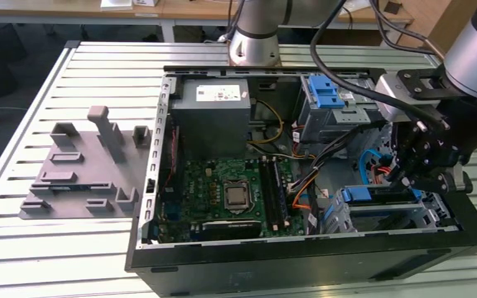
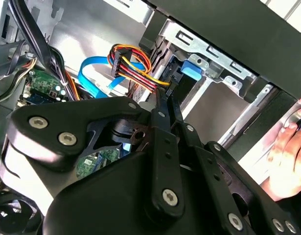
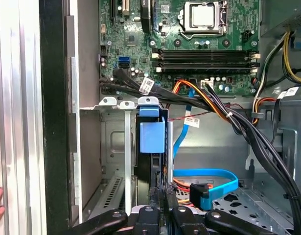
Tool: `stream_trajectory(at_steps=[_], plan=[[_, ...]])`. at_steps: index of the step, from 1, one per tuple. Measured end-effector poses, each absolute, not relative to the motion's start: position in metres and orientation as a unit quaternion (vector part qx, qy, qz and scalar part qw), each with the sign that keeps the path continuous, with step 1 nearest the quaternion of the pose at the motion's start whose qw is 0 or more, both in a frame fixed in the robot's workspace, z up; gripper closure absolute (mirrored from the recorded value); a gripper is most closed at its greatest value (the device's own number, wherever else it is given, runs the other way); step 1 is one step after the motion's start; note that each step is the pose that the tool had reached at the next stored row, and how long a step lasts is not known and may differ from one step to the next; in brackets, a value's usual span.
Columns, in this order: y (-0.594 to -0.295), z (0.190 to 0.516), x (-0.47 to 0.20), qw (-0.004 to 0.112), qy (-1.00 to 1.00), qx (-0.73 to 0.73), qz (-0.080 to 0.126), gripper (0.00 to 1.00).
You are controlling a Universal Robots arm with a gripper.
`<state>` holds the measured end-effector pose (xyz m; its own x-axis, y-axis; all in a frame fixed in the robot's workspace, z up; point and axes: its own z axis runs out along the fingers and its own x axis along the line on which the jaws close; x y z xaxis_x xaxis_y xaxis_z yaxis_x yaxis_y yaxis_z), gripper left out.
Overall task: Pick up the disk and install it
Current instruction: 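Insert the first disk wire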
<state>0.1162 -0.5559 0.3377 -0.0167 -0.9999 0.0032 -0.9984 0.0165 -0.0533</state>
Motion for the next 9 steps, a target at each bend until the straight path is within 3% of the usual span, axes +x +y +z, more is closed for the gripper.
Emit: stream_trajectory(at_steps=[9], plan=[[-0.5559, 0.3348, 0.1133, 0.020, 0.711, -0.702, -0.023, 0.84]])
